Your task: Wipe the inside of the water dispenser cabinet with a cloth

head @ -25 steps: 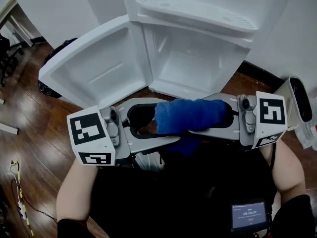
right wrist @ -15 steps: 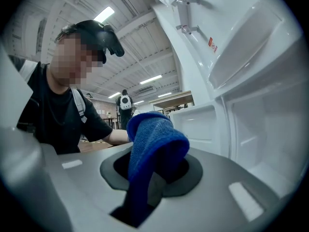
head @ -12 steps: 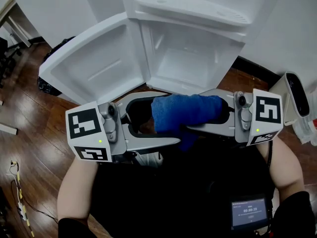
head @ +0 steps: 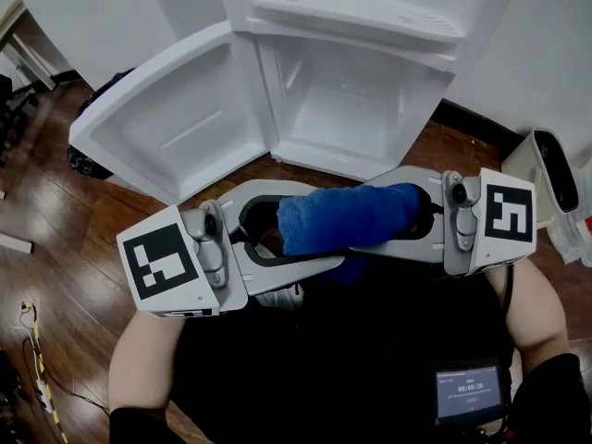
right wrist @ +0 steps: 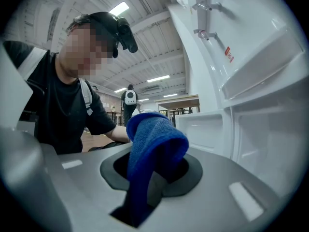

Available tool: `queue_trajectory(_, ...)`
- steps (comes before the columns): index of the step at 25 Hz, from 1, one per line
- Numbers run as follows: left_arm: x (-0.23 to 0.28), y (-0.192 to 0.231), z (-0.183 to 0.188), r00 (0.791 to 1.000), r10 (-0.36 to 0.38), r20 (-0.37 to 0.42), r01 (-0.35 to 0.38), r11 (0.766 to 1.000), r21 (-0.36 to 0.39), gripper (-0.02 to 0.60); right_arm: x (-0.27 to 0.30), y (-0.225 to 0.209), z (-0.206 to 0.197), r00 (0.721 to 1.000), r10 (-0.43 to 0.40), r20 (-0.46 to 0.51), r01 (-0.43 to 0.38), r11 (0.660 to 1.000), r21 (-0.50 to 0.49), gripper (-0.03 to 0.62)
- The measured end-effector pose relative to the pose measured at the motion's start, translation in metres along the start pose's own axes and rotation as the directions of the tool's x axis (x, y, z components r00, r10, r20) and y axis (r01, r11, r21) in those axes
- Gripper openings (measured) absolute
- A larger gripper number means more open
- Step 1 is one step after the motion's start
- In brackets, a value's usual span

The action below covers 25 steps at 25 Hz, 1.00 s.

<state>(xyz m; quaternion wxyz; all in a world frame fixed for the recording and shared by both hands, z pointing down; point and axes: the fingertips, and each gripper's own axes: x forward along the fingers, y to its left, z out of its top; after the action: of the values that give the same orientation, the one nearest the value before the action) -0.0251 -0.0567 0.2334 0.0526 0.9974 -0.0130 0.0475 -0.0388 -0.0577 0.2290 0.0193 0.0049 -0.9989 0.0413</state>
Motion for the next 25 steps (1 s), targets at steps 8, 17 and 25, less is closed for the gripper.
queue_trajectory(8, 0.003, -0.012, -0.001, 0.997, -0.076, -0.012, 0.075, 0.996, -0.049, 0.169, -0.004, 0.012, 0.0, 0.993, 0.114, 0.006, -0.114, 0.988, 0.103, 0.1)
queue_trajectory(17, 0.001, 0.006, 0.01, 0.999, 0.0, 0.049, 0.004, 0.996, -0.087, 0.13, -0.028, -0.017, 0.0, 0.991, 0.101, 0.09, -0.116, 0.977, 0.178, 0.207)
queue_trajectory(25, -0.053, 0.111, 0.021, 0.746, 0.663, 0.069, -0.648, 0.745, -0.156, 0.129, -0.087, -0.096, 0.042, 0.862, -0.436, 0.259, 0.391, 0.897, 0.208, 0.163)
